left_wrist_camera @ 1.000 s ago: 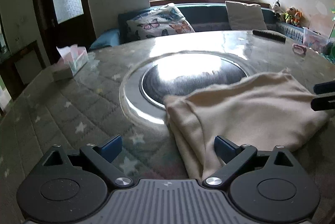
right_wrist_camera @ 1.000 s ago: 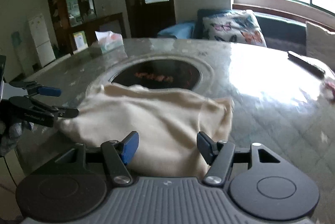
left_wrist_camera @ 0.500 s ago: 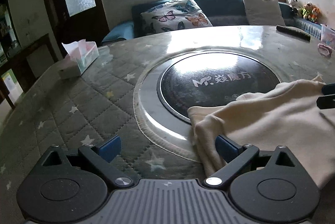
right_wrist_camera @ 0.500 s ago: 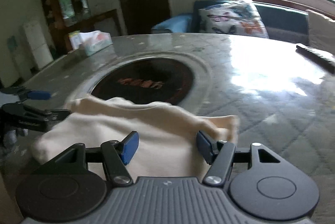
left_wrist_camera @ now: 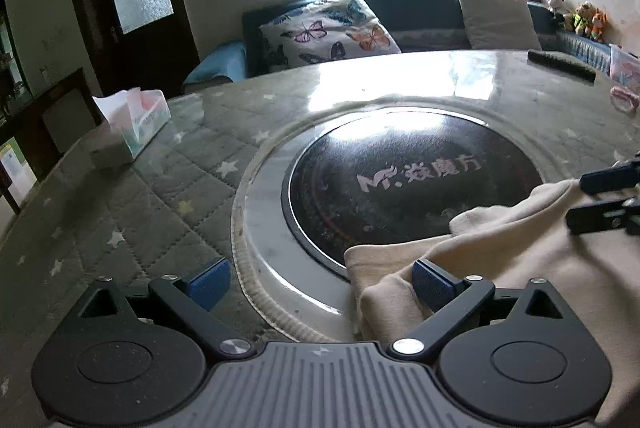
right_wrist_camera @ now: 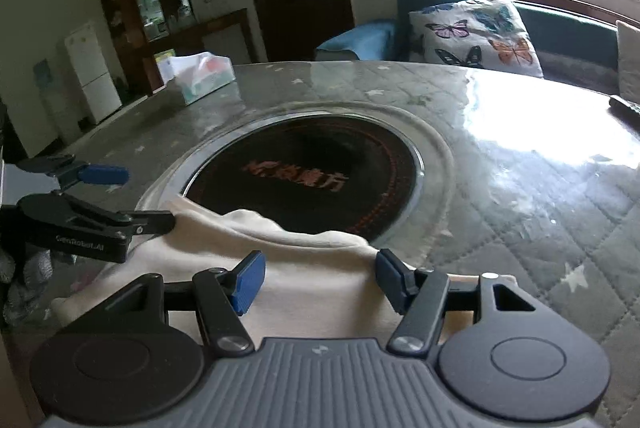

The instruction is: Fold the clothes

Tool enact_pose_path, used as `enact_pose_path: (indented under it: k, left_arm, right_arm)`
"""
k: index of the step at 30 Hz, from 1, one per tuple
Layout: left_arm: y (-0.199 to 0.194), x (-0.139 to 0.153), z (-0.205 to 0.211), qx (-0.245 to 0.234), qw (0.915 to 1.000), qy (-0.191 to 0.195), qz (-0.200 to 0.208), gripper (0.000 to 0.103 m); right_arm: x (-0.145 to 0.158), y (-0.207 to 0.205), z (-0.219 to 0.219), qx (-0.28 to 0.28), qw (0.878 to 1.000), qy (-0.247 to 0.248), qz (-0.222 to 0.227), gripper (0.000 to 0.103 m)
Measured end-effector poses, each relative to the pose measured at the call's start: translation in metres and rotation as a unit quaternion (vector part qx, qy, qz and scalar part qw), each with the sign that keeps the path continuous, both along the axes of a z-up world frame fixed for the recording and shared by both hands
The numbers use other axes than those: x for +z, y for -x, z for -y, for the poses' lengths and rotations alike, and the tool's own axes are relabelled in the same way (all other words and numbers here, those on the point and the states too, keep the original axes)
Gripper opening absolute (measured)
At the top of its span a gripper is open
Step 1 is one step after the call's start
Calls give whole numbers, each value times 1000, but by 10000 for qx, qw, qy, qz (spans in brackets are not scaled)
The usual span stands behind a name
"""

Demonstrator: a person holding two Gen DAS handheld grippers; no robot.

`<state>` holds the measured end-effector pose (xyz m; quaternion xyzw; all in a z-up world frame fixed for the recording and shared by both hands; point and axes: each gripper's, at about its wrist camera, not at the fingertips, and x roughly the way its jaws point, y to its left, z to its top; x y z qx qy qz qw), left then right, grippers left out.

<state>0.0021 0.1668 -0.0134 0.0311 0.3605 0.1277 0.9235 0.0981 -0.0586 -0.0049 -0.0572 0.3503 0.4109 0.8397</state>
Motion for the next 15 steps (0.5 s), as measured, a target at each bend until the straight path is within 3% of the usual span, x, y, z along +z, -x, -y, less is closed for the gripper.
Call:
enact_pose_path:
  k: [8,15]
  left_arm:
    - [1,-1,-4,-1,9999,111,14,102]
    - [9,7,-8,51,9997,202,122,103]
  right_arm:
    - [18,25,1,158,9991,117,372,63]
    - [30,68,-14,843,9937,239,701,66]
